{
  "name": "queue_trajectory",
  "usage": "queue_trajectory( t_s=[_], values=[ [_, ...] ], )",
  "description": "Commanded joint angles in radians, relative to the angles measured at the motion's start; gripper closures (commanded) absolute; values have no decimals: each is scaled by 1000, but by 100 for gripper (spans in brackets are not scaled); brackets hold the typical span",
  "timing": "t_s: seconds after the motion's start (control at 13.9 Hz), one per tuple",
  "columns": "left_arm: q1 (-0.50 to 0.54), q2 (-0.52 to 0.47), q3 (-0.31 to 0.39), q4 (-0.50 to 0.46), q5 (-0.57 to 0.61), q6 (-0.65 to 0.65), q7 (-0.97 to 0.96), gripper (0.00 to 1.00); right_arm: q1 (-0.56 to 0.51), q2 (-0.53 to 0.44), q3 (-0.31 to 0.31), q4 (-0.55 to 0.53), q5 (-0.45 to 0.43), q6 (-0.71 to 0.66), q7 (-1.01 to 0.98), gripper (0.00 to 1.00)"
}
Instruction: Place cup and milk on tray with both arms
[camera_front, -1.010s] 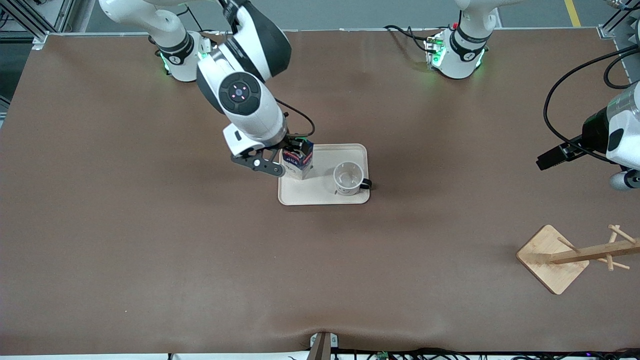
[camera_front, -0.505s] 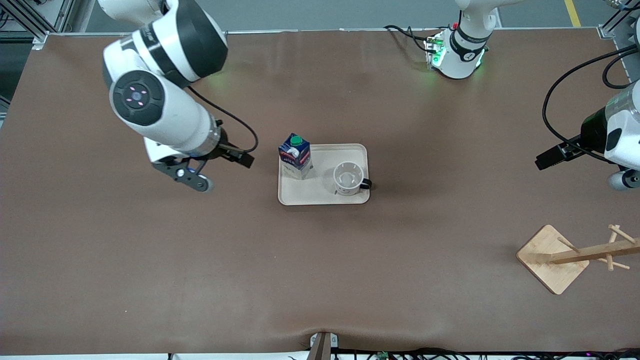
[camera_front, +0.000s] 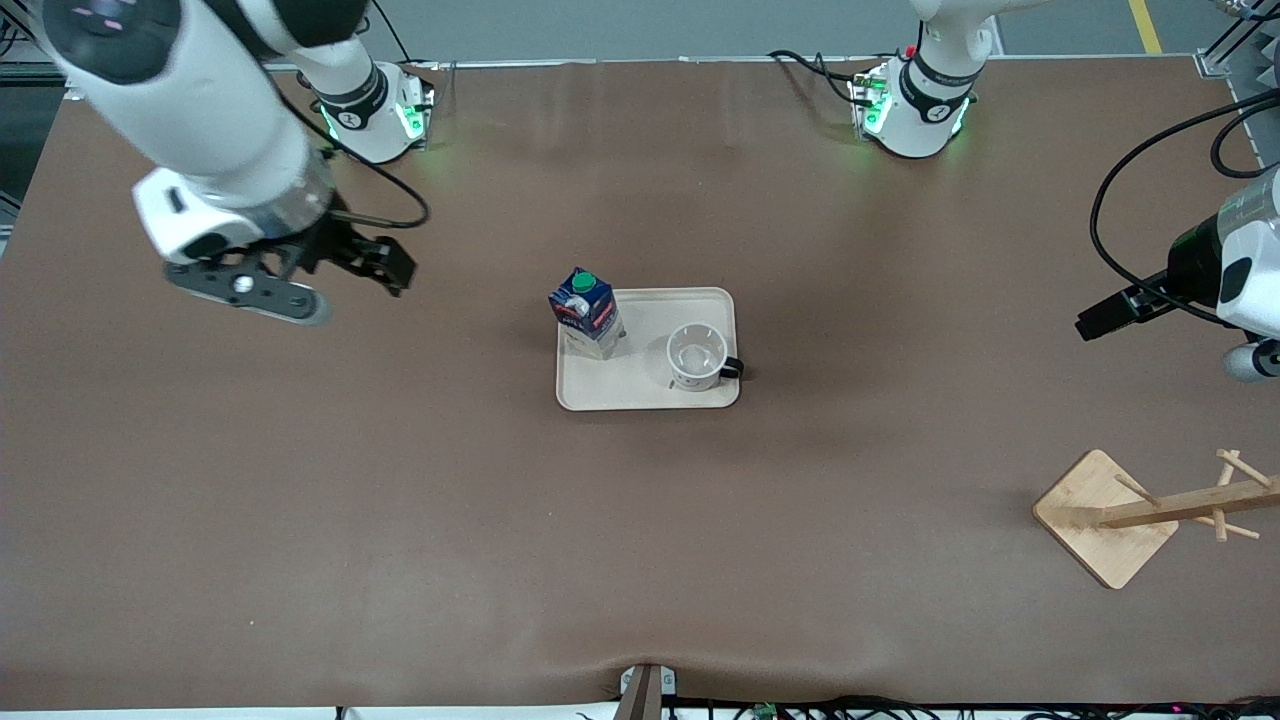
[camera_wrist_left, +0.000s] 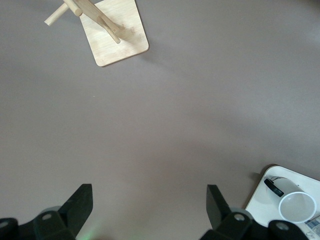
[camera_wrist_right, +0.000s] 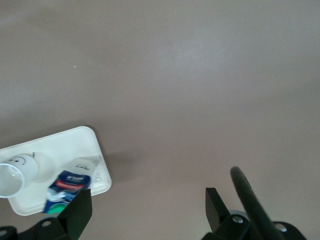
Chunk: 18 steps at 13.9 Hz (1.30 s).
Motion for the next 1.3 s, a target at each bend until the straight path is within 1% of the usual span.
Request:
queue_trajectory(
  t_s=[0.0, 0.07, 0.14, 0.29, 0.36, 0.43, 0.5, 0.65, 0.87, 1.01, 1.08, 1.23],
  values=[
    [4, -42, 1, -9, -6, -34, 20, 0, -118, -70, 14, -77, -13, 15, -184, 0],
    [4, -44, 0, -9, -6, -63, 26, 0, -163, -87, 14, -93, -13, 15, -240, 0],
    [3, -44, 0, -9, -6, -76, 26, 0, -201, -116, 14, -132, -13, 27, -296, 0],
    [6, -44, 0, -9, -10, -78, 26, 0, -275, -215, 11, -288, -13, 165, -474, 0],
    [4, -44, 0, -9, -10, -78, 26, 0, -307, -262, 11, -360, -13, 219, -533, 0],
    [4, -44, 0, -9, -10, -78, 28, 0, -322, -294, 11, -411, -13, 250, -554, 0],
    [3, -44, 0, -9, -10, -76, 29, 0, -367, -309, 4, -444, -10, 270, -568, 0],
    [7, -44, 1, -9, -10, -76, 58, 0, -454, -305, -6, -446, 30, 255, -721, 0],
    [7, -48, 14, -11, -15, -76, 134, 0, -499, -299, -6, -430, 35, 262, -734, 0],
    [-25, -74, 67, -38, -18, -76, 167, 0, -508, -299, -6, -432, 44, 256, -734, 0],
    [-46, -88, 105, -58, -18, -73, 205, 0, -505, -300, -4, -432, 53, 255, -734, 0],
    [-72, -107, 152, -81, -26, -67, 262, 0, -490, -303, 10, -420, 53, 253, -734, 0]
  ],
)
